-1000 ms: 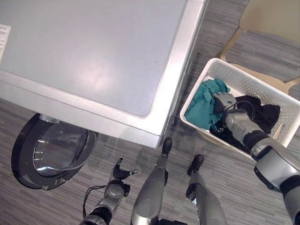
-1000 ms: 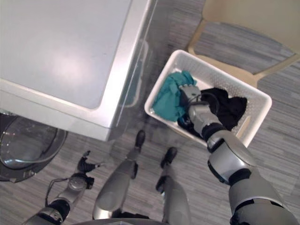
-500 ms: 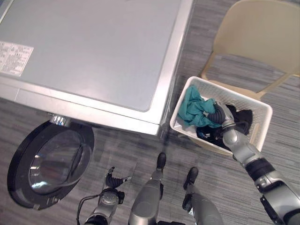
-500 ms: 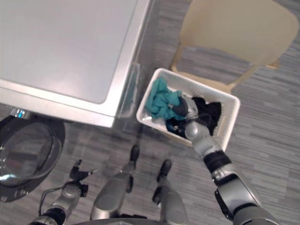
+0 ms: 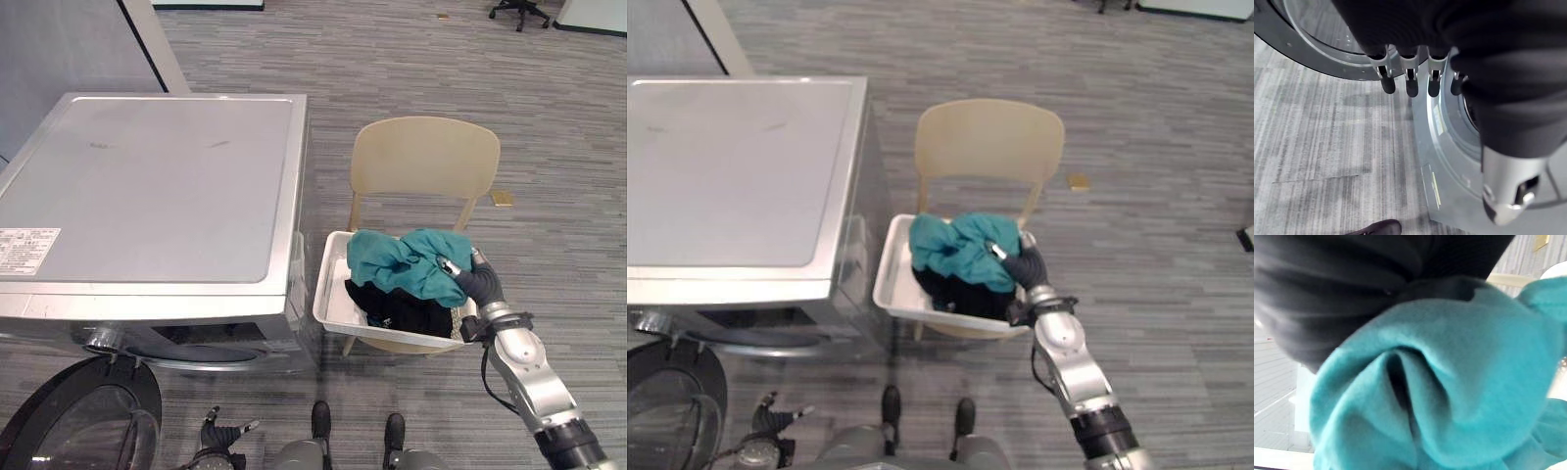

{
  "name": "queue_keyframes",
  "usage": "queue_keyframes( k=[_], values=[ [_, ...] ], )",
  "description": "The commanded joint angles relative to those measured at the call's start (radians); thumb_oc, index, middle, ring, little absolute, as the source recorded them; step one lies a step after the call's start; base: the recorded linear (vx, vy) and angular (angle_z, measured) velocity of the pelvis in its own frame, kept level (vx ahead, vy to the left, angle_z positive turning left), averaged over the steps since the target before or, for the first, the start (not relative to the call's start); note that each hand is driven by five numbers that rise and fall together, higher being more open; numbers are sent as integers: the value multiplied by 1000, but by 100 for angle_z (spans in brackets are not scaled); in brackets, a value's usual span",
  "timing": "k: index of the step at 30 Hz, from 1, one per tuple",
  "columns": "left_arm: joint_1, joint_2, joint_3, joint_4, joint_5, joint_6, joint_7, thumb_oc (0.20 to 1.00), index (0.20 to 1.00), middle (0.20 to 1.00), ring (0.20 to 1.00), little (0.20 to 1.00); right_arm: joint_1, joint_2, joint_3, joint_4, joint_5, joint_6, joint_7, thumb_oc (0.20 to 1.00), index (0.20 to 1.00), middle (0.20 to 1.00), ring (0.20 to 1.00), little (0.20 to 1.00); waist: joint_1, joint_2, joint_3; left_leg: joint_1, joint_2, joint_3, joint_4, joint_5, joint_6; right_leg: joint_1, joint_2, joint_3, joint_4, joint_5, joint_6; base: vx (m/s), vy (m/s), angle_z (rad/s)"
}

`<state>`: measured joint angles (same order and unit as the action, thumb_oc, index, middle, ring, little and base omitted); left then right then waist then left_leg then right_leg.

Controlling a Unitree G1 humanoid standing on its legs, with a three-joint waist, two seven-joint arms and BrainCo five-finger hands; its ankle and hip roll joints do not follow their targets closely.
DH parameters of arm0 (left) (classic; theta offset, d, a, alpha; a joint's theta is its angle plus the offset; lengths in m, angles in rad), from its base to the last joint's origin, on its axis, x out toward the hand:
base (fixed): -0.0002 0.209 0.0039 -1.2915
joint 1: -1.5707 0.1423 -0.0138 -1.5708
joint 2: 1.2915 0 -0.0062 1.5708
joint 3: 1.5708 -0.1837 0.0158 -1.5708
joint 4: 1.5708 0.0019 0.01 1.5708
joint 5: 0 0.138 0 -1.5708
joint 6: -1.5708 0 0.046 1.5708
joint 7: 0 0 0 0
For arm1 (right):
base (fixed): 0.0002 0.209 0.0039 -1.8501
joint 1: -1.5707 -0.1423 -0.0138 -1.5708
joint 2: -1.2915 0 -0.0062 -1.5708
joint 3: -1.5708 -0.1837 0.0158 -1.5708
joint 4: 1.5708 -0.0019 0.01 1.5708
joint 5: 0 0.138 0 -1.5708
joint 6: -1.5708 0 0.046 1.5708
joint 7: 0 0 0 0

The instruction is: Grab the laundry basket,head to the washer,open it,put in the laundry and shut it.

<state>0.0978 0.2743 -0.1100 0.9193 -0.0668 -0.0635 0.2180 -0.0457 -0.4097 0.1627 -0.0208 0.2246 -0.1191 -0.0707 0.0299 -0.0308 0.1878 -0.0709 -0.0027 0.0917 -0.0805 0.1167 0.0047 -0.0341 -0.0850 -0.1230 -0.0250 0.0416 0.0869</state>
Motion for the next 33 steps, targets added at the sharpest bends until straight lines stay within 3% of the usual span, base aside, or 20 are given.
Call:
queue_keyframes(
  k=[1,3,4,5,6,7,8,11,12,14,15,16,18,19,22,24,33],
  values=[
    [-69,51,-8,-43,12,-25,13,1000,1000,1000,1000,1000,-42,8,-36,-148,46,-105,21,200,200,200,200,200,24,-2,13,-43,34,-47,66,-91,-11,-47,-12,75,232,-108,66,-287,-129,22],
    [-82,59,-9,-74,-5,-33,23,1000,1000,1000,1000,1000,-22,18,-48,-176,45,-123,22,200,200,200,200,200,31,1,4,-84,39,-72,66,-62,-17,-26,1,117,325,-117,58,-239,-226,49],
    [-81,65,-6,-141,-33,-47,33,1000,1000,1000,1000,1000,-11,17,-52,-193,26,-124,21,200,200,200,200,200,41,-4,-5,-129,38,-103,79,-38,-27,19,18,173,318,-130,56,-220,-267,78],
    [-80,66,-6,-142,-33,-46,33,1000,1000,1000,1000,1000,-10,17,-52,-193,26,-125,21,200,200,200,200,200,40,-5,-6,-130,37,-104,81,-39,-27,20,18,171,316,-130,56,-193,-281,85],
    [-67,65,-14,-204,-47,-53,31,1000,1000,1000,1000,1000,-16,16,-50,-214,13,-120,22,200,200,200,200,200,53,-7,-2,-152,39,-127,86,-17,-43,66,38,186,254,-204,30,-146,-178,70],
    [-62,66,-20,-237,-47,-56,28,1000,1000,1000,1000,1000,-30,15,-43,-206,26,-121,23,200,200,200,200,200,66,-8,-5,-185,40,-133,88,9,-59,98,51,188,188,-236,14,-387,-396,57],
    [-47,60,-29,-316,-65,-65,26,1000,1000,1000,1000,1000,-62,8,-26,-199,25,-129,14,200,200,200,200,200,84,7,5,-236,49,-151,75,71,-94,104,82,174,111,-252,-17,-329,-297,35],
    [-25,50,-33,-395,-77,-74,5,1000,1000,1000,1000,1000,-77,-10,-25,-204,18,-128,14,200,200,200,200,200,81,28,13,-264,46,-152,29,91,-114,88,105,138,58,-240,-28,-381,-230,78],
    [-21,55,-45,-471,-53,-89,-1,1000,1000,1000,1000,1000,-89,-41,-28,-199,-12,-129,6,200,200,200,200,200,68,24,35,-259,41,-80,47,39,-99,57,80,83,62,-212,-22,-265,-33,83],
    [-12,63,-48,-508,-50,-94,-19,1000,1000,1000,1000,1000,-87,-49,-28,-205,-19,-122,9,200,200,200,200,200,61,22,31,-250,46,-56,82,18,-85,38,71,52,60,-195,-19,-344,-71,119],
    [-7,93,-62,-597,-18,-117,-41,1000,1000,1000,1000,1000,-84,-64,-26,-219,-21,-125,18,200,200,200,200,200,50,1,30,-214,37,-45,185,-61,-65,19,41,-3,48,-167,-15,-317,-87,134],
    [-7,93,-62,-597,-18,-117,-42,1000,1000,1000,1000,1000,-84,-64,-26,-219,-21,-125,18,200,200,200,200,200,49,3,28,-219,38,-47,186,-59,-64,17,42,-5,47,-164,-15,-281,-90,101],
    [-15,137,-83,-687,50,-142,-53,1000,1000,1000,1000,1000,-82,-72,-23,-233,-8,-130,44,200,200,200,200,200,35,-17,20,-160,28,-45,262,-154,-57,3,21,-40,39,-143,-17,-153,-43,87],
    [-26,178,-109,-769,114,-165,-69,1000,1000,1000,1000,1000,-92,-74,-9,-243,9,-138,70,200,200,200,200,200,20,-24,0,-73,46,-25,290,-209,-58,4,15,-75,27,-132,-17,-117,-18,84],
    [-50,194,-143,-830,133,-184,-76,1000,1000,1000,1000,1000,-103,-70,11,-247,27,-137,87,200,200,200,200,200,-3,-18,-27,22,71,18,226,-219,-66,9,17,-120,12,-125,-12,-64,46,77],
    [-89,221,-185,-909,198,-192,-78,1000,1000,1000,1000,1000,-119,-70,48,-237,43,-127,104,200,200,200,200,200,-22,-9,-68,75,74,46,83,-180,-79,29,24,-164,-10,-112,-1,10,112,78],
    [-384,279,-388,-926,360,-188,-48,1000,1000,1000,1000,1000,-302,-76,231,-202,69,-84,131,200,200,200,200,200,-29,-24,-110,137,47,20,-1,-161,-67,69,17,-154,12,-107,11,9,92,23]
  ],
)
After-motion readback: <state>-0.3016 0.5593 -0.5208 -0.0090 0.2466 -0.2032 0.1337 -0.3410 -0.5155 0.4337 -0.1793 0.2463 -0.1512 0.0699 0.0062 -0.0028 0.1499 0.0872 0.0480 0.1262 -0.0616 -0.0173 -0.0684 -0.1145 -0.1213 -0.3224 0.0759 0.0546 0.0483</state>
